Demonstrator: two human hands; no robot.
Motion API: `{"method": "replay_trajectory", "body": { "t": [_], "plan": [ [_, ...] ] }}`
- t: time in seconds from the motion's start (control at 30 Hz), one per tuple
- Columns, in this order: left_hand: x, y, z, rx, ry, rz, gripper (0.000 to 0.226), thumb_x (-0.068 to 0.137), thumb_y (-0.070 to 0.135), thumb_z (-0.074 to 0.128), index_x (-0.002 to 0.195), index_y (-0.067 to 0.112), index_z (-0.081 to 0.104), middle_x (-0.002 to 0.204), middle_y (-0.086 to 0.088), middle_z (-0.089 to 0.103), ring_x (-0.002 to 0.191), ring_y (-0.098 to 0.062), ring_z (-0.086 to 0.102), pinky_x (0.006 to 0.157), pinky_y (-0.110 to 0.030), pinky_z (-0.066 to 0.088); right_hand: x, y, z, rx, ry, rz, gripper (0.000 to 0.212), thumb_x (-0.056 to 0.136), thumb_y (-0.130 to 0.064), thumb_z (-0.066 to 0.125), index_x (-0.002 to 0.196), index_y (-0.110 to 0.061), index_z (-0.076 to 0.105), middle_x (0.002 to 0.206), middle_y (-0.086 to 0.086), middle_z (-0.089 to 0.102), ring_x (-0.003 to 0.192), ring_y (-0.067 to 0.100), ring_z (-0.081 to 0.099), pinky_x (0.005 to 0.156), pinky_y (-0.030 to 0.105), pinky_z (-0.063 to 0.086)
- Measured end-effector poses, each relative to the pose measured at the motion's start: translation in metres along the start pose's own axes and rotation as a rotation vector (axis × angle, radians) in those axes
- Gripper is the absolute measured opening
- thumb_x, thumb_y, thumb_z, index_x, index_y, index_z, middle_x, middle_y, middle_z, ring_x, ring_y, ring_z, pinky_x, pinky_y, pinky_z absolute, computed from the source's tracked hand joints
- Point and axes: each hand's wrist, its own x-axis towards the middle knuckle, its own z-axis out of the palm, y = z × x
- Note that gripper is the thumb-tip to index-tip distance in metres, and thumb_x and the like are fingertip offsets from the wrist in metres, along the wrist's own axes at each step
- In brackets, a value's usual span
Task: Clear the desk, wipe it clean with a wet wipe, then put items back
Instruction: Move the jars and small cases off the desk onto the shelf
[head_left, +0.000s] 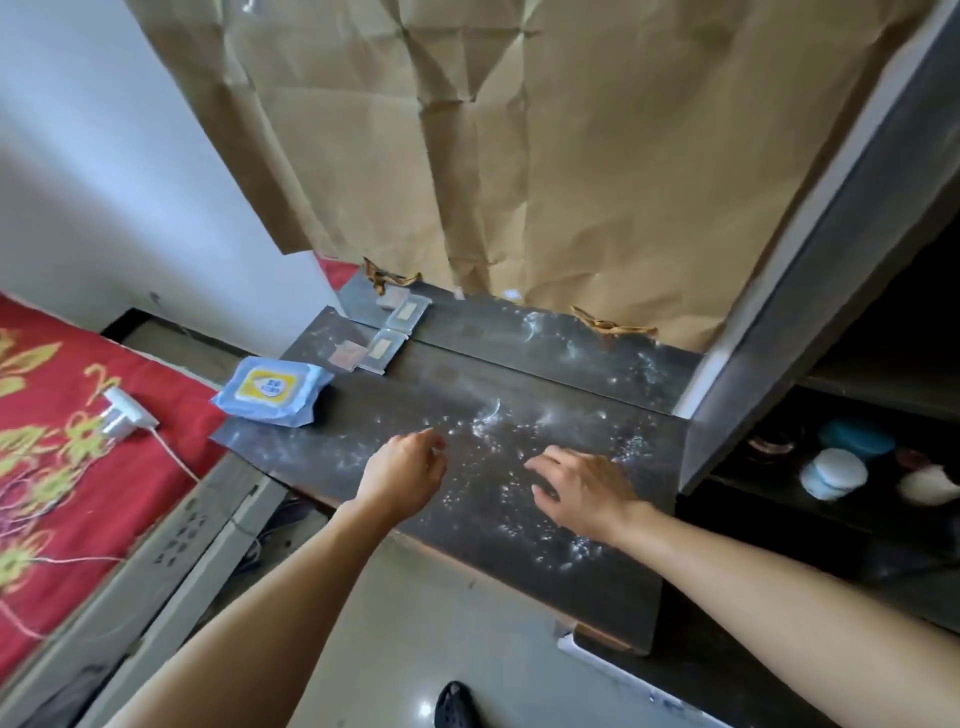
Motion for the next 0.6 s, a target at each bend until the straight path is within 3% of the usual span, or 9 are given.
{"method": "replay_trajectory", "body": {
  "t": [0.3, 0.6],
  "plan": [
    [0.012, -0.153, -0.067, 0.05, -0.048, -0.089, 0.021, 0.091, 0.029, 0.048, 0.108, 0.023, 0.061, 0.105, 0.001, 0.067, 0.098, -0.023, 0.061, 0.079, -0.036, 0.051, 0.139, -0.103, 0.035, -0.03, -0.099, 0.065, 0.036, 0.09, -0.036, 0.047, 0.123, -0.023, 0.053, 0.118, -0.002, 0.057, 0.106, 0.022, 0.058, 0.081, 0.035, 0.047],
    [0.072, -0.229, -0.08, 0.042, -0.086, -0.133, 0.024, 0.092, 0.026, 0.047, 0.111, 0.023, 0.061, 0.108, 0.003, 0.065, 0.101, -0.025, 0.059, 0.078, -0.033, 0.047, 0.271, -0.11, 0.063, -0.129, -0.241, 0.08, 0.037, 0.088, -0.028, 0.048, 0.123, -0.018, 0.05, 0.121, 0.005, 0.052, 0.113, 0.025, 0.048, 0.086, 0.039, 0.047]
  ]
}}
